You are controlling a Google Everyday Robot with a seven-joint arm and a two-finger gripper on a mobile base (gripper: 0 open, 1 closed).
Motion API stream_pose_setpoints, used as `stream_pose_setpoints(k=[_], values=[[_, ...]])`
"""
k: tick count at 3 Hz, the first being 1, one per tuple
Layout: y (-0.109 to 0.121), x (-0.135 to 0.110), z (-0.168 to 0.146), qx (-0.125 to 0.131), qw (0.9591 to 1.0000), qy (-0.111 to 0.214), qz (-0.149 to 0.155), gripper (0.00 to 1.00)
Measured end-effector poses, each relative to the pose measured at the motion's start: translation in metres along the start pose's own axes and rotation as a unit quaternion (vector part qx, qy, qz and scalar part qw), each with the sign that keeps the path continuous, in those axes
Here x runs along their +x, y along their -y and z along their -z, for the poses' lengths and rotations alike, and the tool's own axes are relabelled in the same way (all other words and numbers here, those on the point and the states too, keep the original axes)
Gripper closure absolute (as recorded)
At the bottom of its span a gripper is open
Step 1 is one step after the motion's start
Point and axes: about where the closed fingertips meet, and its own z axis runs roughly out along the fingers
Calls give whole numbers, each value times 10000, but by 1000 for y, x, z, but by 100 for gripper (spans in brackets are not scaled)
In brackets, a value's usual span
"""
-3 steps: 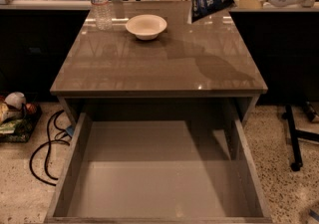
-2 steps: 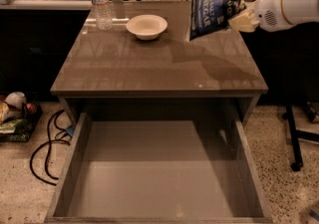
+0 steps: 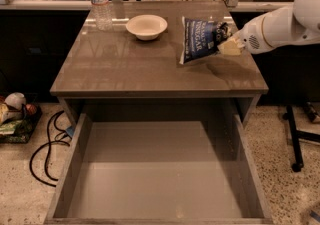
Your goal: Pick blue chip bag from top drawer and place on counter
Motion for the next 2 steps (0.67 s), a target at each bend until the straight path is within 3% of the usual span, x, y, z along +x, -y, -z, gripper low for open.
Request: stream_pose_setpoints(k=[1, 2], values=[[-2, 0, -3, -23, 10000, -6, 5, 83], [-3, -1, -5, -48, 10000, -9, 13, 59]])
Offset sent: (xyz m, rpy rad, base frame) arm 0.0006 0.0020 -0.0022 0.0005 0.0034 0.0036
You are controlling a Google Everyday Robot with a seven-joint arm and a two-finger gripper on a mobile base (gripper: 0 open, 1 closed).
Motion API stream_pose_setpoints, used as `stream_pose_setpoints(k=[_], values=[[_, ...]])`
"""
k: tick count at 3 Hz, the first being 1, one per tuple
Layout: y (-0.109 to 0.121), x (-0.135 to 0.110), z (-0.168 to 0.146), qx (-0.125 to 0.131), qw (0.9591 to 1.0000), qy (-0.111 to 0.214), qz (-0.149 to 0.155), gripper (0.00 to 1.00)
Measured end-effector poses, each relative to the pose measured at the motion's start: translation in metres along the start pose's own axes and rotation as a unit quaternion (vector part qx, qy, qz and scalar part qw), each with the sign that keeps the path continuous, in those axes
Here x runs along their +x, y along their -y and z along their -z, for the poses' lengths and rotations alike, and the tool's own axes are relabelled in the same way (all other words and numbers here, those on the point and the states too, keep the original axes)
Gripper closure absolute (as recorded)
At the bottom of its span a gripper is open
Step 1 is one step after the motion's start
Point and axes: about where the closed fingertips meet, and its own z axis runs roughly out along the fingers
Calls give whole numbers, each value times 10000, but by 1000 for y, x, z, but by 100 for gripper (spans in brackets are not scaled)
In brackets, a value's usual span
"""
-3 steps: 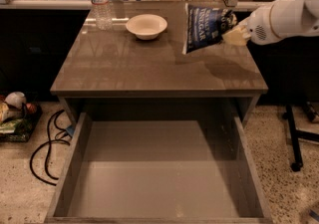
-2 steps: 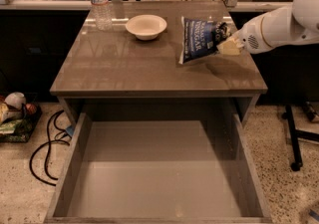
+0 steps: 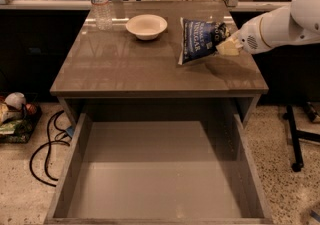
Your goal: Pick blue chip bag from top drawer and place on counter
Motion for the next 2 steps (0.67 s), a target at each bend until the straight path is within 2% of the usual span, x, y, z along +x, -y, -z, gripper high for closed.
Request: stream_pose_setpoints(k=[2], values=[[-3, -1, -4, -37, 10000, -7, 9, 12]])
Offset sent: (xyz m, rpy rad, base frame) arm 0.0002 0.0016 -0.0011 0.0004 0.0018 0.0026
